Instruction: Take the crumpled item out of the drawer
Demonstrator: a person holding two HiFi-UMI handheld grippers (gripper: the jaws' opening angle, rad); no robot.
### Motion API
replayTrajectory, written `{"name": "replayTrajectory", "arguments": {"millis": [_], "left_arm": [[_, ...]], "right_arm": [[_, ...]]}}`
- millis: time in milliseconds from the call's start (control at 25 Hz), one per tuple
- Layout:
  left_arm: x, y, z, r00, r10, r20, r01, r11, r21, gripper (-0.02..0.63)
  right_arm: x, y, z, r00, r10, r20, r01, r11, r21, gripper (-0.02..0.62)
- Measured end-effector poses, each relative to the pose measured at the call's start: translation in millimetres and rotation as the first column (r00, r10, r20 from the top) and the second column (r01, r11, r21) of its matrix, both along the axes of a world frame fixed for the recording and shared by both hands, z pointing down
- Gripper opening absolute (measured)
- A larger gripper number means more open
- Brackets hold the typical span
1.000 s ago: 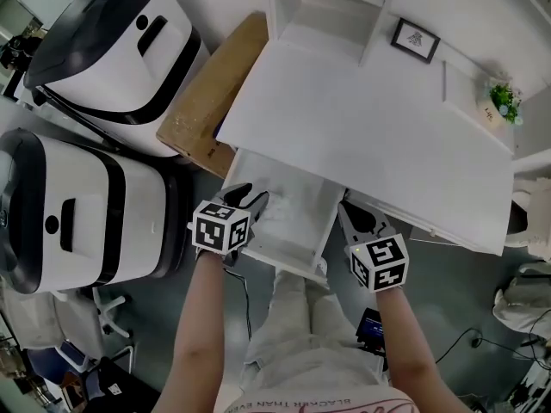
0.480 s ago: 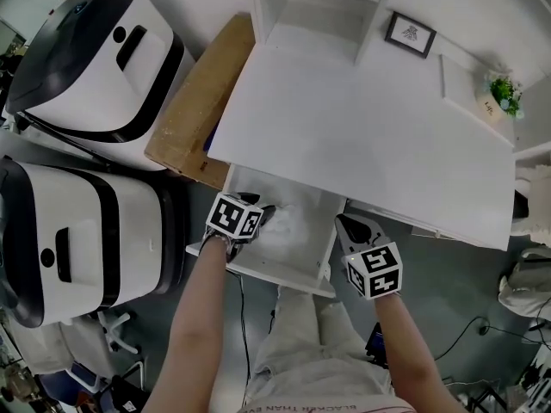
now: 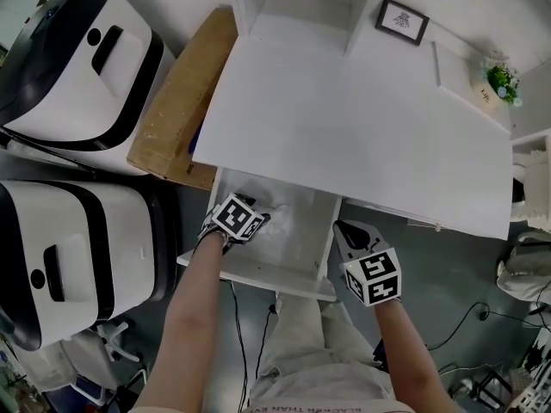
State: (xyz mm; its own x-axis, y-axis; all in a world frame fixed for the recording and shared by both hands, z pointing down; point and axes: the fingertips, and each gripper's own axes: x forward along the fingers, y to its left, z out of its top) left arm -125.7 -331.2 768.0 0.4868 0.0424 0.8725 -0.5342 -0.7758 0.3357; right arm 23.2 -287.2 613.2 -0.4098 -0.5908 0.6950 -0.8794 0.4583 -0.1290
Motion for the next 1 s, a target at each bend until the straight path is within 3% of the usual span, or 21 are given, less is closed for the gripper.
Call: {"name": "replayTrajectory", "arguments": {"millis": [280, 520, 720, 1000], "left_arm": [[0.0, 7.3, 27.2, 0.991, 0.13, 0.045, -0.13, 0.992, 0.0, 0.238], [4.6, 10.7, 33.4, 0.987, 0.149, 0.053, -0.15, 0.989, 0.006, 0.204], [7.9, 24.5, 31.3, 0.981, 0.188, 0.056, -0.186, 0.982, -0.028, 0.085], [11.1, 28.1, 6.2, 0.979, 0.2, 0.039, -0.199, 0.98, -0.018, 0.072]], "right_arm": [[-0.6, 2.3, 7.8, 1.0, -0.002, -0.007, 0.002, 1.0, -0.015, 0.006], [-1.6, 5.5, 10.8, 1.0, -0.007, -0.01, 0.007, 1.0, -0.022, 0.006], [-3.4, 8.5, 9.2, 1.0, -0.015, -0.007, 0.015, 1.0, -0.019, 0.006], [-5.9, 8.3, -5.5, 1.0, -0.029, 0.005, 0.029, 1.0, 0.004, 0.006]]}}
